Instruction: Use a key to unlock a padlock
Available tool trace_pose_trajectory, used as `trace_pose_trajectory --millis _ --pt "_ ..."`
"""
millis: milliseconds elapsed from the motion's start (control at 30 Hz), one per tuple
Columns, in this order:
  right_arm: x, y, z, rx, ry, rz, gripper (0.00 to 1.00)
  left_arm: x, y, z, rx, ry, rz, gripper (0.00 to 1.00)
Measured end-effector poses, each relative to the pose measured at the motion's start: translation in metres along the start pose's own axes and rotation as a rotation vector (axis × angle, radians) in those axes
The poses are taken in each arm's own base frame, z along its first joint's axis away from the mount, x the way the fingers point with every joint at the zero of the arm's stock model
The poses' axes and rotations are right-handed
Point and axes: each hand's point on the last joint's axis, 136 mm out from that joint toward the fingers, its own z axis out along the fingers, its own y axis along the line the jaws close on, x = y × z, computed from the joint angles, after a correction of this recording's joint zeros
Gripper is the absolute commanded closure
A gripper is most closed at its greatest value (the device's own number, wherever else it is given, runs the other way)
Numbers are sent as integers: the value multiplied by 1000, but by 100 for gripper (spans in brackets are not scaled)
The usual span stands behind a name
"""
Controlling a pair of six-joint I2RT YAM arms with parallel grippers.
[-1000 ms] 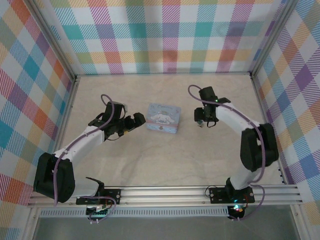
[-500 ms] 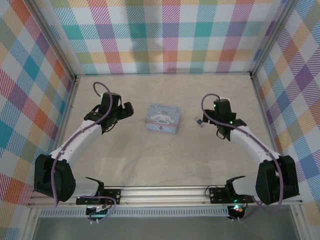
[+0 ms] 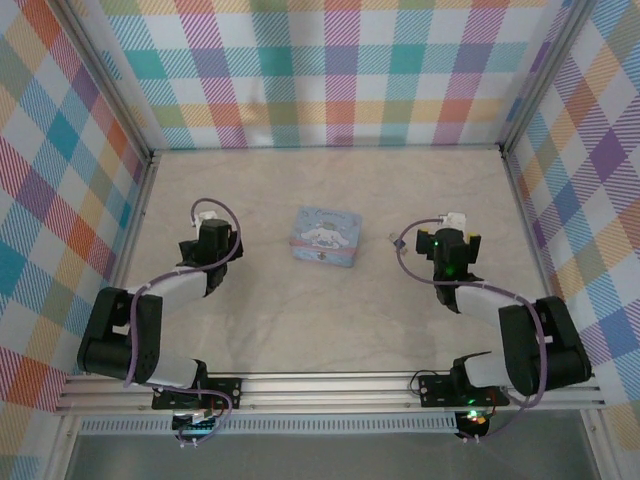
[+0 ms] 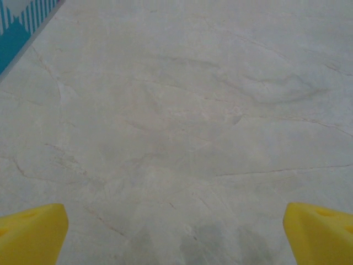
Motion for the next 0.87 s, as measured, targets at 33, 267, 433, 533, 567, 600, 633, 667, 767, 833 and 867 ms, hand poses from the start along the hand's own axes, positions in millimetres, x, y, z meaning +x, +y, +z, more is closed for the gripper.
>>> trace_pose_trajectory --millis 33,267,433,533,567,600,633,667,767,833,867 --pt "3 -1 2 1 -10 4 0 1 0 1 6 -23 2 0" --pt "14 -1 15 -117 -45 42 0 24 -2 21 93 -72 -1 0" --pt "18 -1 26 -152 -20 64 0 18 -4 22 126 -115 -15 0" --pt "15 8 26 -200 -22 64 0 11 -7 20 142 -141 -18 0" --pt "13 10 26 -213 -26 64 0 9 -8 20 147 -148 -20 0" --pt "12 12 26 -223 -28 65 0 8 -8 20 149 -152 -22 0" --pt "11 13 26 -229 -29 65 0 8 -8 20 150 -154 -23 0" --pt "10 14 26 -236 -29 66 0 7 -8 19 151 -157 -23 0" --pt "10 13 28 -244 -22 69 0 6 -9 19 152 -162 -25 0" --pt "10 12 28 -245 -22 71 0 5 -9 19 153 -167 -27 0" --pt "10 12 28 -247 -23 71 0 4 -9 19 153 -168 -27 0"
